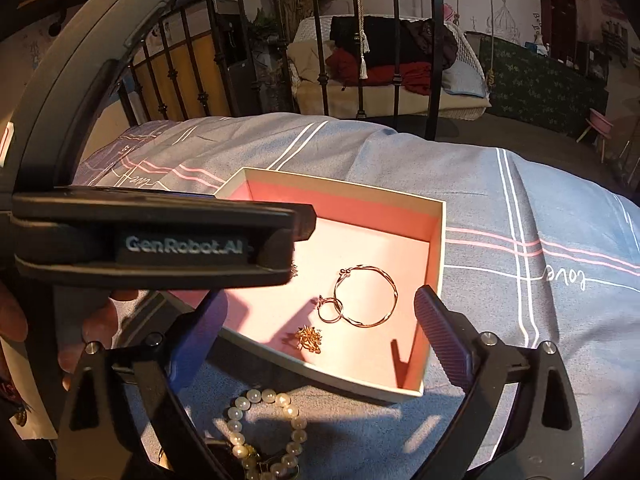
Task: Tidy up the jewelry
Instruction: 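Move both grippers back to the watch and pearl bracelet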
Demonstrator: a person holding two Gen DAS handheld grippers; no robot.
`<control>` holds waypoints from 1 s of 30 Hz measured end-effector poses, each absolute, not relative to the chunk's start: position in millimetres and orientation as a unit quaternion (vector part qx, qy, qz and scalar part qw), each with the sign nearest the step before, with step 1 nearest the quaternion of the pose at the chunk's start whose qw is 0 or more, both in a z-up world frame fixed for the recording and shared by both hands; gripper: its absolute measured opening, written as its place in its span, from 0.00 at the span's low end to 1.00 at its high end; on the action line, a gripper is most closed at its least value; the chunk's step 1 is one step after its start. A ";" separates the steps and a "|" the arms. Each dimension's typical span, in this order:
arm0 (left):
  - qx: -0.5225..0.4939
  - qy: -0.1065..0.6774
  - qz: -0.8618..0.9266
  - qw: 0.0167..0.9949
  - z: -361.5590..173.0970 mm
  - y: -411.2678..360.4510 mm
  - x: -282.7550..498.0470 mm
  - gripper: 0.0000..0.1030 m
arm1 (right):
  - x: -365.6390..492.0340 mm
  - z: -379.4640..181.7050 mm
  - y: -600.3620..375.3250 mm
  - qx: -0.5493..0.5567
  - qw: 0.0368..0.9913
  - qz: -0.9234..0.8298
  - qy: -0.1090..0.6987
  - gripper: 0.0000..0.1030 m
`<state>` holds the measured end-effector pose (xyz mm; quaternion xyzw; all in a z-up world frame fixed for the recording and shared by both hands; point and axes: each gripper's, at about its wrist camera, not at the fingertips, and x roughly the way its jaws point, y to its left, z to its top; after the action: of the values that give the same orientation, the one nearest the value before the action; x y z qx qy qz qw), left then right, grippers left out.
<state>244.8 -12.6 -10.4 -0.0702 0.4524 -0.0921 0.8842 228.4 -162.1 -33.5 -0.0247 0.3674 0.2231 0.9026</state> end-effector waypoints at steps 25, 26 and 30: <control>-0.056 0.478 -0.127 0.867 -41.9 -41.1 112.8 0.82 | 153.7 -69.1 -229.7 -0.019 0.904 0.117 0.411 0.91; -0.058 0.480 -0.124 0.867 -44.4 -38.6 112.9 0.81 | 153.6 -70.1 -228.7 -0.021 0.903 0.116 0.412 0.91; -0.064 0.473 -0.124 0.870 -45.2 -29.8 113.3 0.78 | 153.9 -71.4 -222.8 -0.029 0.901 0.121 0.416 0.91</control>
<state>113.3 -29.8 -45.2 -0.0640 0.4734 -0.1243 0.8697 153.9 -222.8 -71.4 -0.0286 0.4160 0.1213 0.9008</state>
